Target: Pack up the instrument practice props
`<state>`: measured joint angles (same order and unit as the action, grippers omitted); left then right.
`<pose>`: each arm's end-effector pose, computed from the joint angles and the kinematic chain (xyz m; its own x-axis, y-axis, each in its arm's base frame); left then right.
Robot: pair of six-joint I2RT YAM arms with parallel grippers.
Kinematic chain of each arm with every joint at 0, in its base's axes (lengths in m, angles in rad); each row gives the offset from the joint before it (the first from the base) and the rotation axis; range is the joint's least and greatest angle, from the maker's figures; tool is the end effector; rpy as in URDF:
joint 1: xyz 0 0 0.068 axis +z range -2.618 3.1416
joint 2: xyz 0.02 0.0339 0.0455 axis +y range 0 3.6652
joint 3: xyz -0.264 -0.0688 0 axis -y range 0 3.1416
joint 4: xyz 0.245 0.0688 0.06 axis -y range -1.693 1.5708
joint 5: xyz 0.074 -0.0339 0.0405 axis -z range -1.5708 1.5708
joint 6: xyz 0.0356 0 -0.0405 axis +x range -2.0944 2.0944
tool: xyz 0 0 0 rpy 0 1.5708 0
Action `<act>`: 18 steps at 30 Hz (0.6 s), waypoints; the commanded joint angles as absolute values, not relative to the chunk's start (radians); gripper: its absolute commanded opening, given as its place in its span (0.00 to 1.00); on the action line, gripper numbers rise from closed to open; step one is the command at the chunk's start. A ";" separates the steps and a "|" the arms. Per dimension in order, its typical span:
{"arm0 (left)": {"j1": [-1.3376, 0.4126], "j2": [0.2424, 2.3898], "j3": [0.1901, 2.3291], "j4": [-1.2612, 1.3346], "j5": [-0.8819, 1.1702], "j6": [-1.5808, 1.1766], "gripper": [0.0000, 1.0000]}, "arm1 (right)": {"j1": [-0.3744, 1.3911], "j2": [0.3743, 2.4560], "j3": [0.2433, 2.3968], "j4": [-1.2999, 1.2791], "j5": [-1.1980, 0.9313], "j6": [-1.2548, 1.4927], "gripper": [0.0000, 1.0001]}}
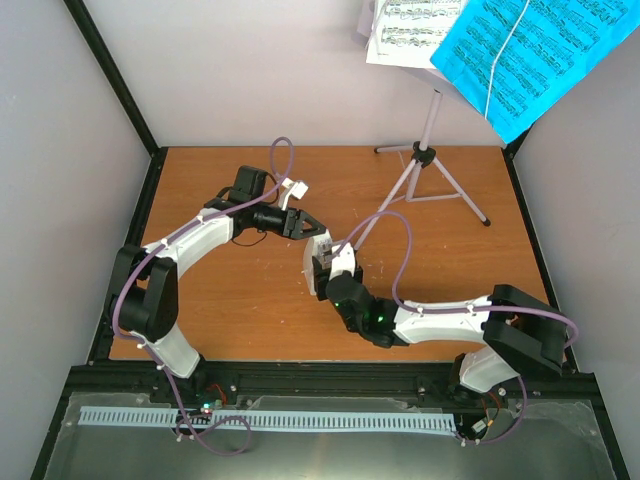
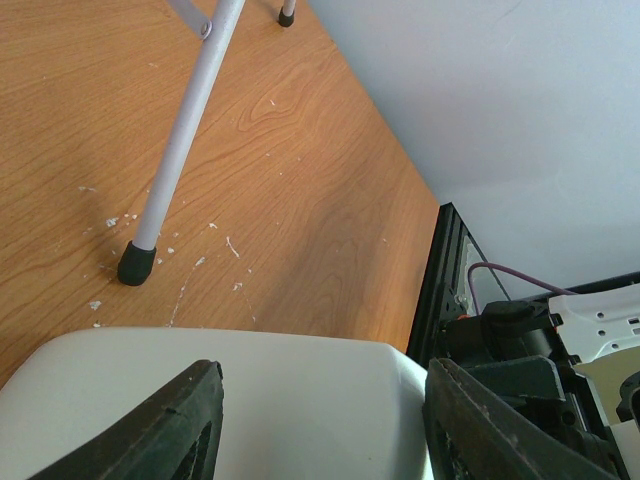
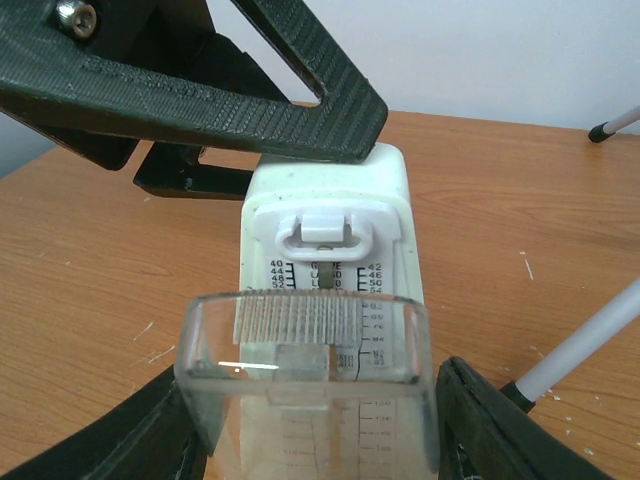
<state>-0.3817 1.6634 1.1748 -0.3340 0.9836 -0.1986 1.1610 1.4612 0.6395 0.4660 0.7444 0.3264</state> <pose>0.3162 -0.1589 0.2457 -0.8112 0.2078 -0.5466 0.5834 0.3511 -0.7324 0.1400 0.2617 0.2025 -0.2666 -0.0218 -0.9636 -0.3548 0.9318 0.0771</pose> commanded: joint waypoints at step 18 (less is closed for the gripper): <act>-0.393 1.689 1.176 -0.416 0.913 -0.152 0.56 | 1.153 1.532 0.666 0.390 0.724 0.344 0.51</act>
<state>-0.3817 1.6634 1.1759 -0.3374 0.9825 -0.1986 1.1587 1.4937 0.6697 0.4603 0.7521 0.3267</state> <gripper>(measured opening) 0.560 0.538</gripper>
